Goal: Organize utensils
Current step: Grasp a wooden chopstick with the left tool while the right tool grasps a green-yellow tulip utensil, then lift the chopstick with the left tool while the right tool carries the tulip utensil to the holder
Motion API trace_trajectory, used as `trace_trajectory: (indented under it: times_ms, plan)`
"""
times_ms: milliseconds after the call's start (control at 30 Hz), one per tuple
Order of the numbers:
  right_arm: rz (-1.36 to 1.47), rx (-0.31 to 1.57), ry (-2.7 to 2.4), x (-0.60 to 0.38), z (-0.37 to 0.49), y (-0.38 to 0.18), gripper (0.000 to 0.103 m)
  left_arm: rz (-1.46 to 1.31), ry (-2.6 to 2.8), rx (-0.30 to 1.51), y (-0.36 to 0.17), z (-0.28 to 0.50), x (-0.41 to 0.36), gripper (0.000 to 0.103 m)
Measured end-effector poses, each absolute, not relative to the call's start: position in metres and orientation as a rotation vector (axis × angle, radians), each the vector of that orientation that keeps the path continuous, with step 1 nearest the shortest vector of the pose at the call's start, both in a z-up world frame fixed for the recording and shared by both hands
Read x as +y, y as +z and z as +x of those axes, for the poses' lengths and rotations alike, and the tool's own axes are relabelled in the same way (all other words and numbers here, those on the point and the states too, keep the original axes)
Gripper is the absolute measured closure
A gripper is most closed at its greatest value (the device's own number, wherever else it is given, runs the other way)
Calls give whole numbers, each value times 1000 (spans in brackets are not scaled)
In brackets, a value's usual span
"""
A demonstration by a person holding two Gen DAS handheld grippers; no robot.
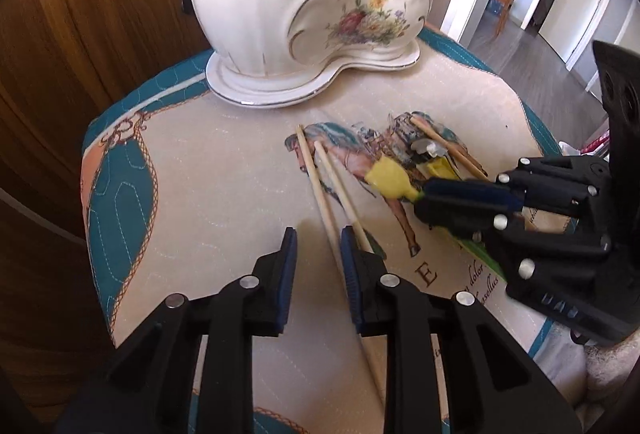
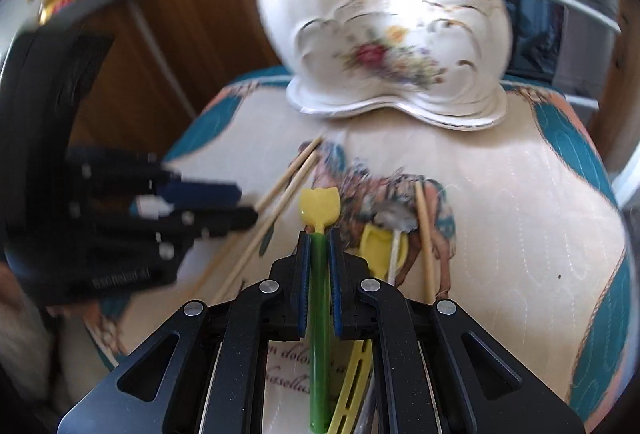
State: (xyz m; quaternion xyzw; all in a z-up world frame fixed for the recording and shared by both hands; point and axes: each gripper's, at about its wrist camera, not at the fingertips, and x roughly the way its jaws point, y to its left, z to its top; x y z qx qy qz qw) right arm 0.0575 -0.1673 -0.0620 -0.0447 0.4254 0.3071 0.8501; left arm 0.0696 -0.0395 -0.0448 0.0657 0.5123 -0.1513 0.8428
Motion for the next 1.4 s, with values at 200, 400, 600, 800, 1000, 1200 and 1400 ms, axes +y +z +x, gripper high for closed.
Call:
trace_trajectory:
  times_ms: [200,400,600,800,1000,1200,1400]
  plan:
    - [-244,889,640,-153,43,-66,86,229,-288,1109,-50,72,-42,88]
    - [-295,872,636,-150,40,-67,86,237,-285,1109,-52,78,-46,89]
    - [-256,850,639,-151,39,-63,93,185,-275,1051,-50,62,-35,98]
    - [-80,755,660,-180,41,-33,93,104,-302,967,-36,44,-14,98]
    - [75,607,651,-202,44,-8,93,36,-318,765,-5,19,5,98]
    - [154,456,601,-216,58,24,93,-10,-365,603,34,20,1,98]
    - [213,349,556,-225,95,53,93,-40,-384,474,73,46,-6,98]
